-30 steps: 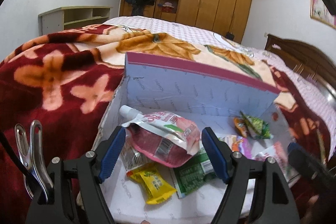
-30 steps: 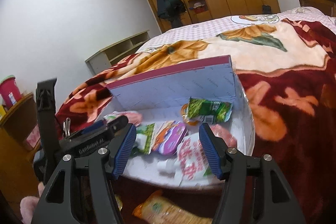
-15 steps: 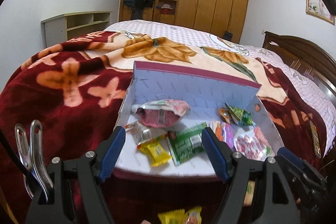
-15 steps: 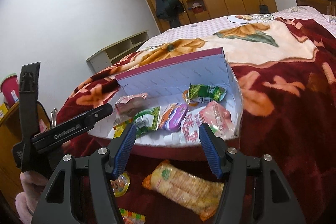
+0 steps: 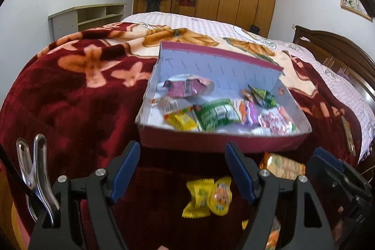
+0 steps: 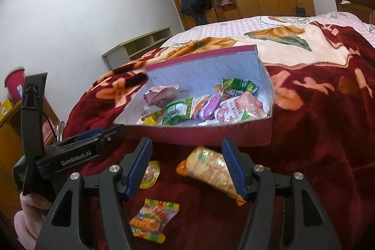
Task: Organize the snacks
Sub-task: 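Withdraw both tools from the box back toward the remaining snacks, then grasp the yellow candy packet with the left tool while the right tool grasps the gummy packet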
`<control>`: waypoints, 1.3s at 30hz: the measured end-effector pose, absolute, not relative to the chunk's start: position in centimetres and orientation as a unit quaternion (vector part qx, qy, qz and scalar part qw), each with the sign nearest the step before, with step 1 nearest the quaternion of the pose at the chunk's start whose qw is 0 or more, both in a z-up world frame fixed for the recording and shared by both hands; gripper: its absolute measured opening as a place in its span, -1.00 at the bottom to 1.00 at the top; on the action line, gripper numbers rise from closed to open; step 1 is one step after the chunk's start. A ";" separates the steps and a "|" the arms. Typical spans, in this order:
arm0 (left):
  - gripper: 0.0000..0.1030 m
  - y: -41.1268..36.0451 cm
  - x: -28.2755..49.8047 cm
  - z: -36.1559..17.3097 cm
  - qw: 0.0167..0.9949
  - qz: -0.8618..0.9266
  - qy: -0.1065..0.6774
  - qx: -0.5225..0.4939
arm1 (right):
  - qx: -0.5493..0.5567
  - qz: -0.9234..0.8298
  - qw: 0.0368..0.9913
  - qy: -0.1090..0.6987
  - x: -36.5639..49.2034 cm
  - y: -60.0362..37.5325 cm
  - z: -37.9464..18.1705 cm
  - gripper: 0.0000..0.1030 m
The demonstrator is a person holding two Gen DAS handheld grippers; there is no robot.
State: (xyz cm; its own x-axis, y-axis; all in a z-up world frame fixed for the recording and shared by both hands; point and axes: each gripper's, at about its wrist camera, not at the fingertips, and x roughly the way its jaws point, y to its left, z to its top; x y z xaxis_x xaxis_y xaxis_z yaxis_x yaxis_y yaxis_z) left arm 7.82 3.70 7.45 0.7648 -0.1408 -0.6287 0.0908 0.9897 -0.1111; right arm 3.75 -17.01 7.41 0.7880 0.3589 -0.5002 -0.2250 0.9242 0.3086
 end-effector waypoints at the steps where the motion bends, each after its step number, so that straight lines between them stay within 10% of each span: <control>1: 0.53 3.7 7.6 7.4 0.939 -0.061 0.337 -0.036 | 0.117 0.158 0.937 0.288 3.6 -17.0 7.4 0.24; 39: 0.52 4.5 5.3 2.5 0.916 -0.050 0.398 0.007 | 0.029 0.175 0.899 0.401 1.7 -11.4 2.0 0.07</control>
